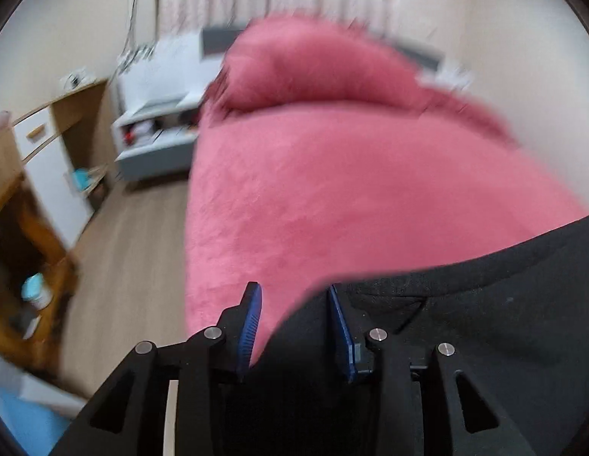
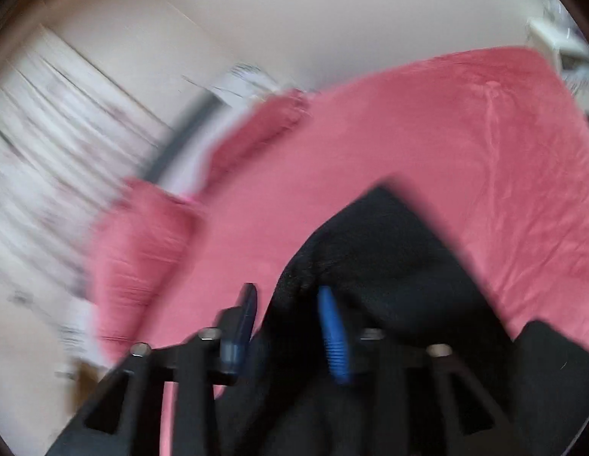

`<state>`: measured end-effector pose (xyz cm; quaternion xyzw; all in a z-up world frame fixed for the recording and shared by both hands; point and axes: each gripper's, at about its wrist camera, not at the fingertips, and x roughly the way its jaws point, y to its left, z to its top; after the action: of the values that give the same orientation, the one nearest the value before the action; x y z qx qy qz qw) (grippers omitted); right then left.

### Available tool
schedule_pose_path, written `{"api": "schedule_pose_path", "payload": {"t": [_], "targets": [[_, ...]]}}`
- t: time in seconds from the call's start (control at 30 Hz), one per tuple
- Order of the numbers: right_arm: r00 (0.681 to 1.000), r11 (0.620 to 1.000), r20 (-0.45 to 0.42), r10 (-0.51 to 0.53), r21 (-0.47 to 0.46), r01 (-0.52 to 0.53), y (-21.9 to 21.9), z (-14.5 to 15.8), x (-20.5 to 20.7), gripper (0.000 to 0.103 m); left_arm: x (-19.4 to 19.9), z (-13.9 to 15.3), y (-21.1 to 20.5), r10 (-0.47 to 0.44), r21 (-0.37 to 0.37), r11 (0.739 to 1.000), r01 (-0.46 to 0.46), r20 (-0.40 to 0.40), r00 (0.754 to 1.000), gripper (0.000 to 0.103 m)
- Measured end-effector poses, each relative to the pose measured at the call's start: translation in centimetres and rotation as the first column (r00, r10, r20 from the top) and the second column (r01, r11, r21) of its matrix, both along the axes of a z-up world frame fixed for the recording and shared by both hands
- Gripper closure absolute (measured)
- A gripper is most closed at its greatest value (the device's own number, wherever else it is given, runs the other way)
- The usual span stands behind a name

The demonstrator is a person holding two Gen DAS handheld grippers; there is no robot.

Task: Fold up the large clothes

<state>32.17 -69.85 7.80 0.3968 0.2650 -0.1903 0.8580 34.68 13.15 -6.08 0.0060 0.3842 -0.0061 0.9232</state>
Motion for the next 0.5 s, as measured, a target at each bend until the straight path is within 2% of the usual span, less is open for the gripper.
{"api": "schedule_pose_path", "payload": {"t": [0.07, 0.1, 0.13, 0.2, 0.27, 0.37, 0.5], "targets": [[0.999, 0.999, 0.045, 0.016, -0.042, -0.014, 1.4, -1.3, 1.2, 0.061, 0.4, -0.4, 0.2, 0.045, -0.021, 0.999, -0.045, 0.013, 0.999, 0.067], [0.996, 0.996, 0.044, 0.076, -0.057, -0.074, 2.6, -2.1, 1.6, 0.061, -0.3, -0.4, 0.6, 0.06, -0.042, 0.997, -0.058, 0.044, 0.997, 0.058], [0.991, 0.988, -0.002, 0.133, -0.085, -0.133, 3.7, -3.2, 1.9, 0.061, -0.9, -0.6, 0.8, 0.072, -0.045, 0.997, -0.07, 0.054, 0.996, 0.045], [0.968, 0.964, -0.116, 0.222, -0.126, -0.236, 5.6, -5.3, 1.8, 0.061, -2.7, -0.8, 1.8, 0.079, -0.073, 0.995, -0.074, 0.066, 0.995, 0.042], [0.946, 0.946, -0.188, 0.264, -0.142, -0.292, 6.8, -7.3, 0.3, 0.061, -5.0, -1.3, 2.9, 0.088, -0.139, 0.987, -0.08, 0.049, 0.995, 0.041], [0.935, 0.951, -0.204, 0.289, -0.054, -0.306, 6.8, -10.7, -3.8, 0.061, -8.3, -1.9, 5.1, 0.141, -0.232, 0.964, -0.132, 0.023, 0.99, 0.036], [0.941, 0.961, -0.194, 0.276, 0.045, -0.273, 6.0, -13.2, -9.2, 0.061, -13.3, -2.8, 7.6, 0.2, -0.329, 0.924, -0.195, -0.017, 0.98, 0.027]]}}
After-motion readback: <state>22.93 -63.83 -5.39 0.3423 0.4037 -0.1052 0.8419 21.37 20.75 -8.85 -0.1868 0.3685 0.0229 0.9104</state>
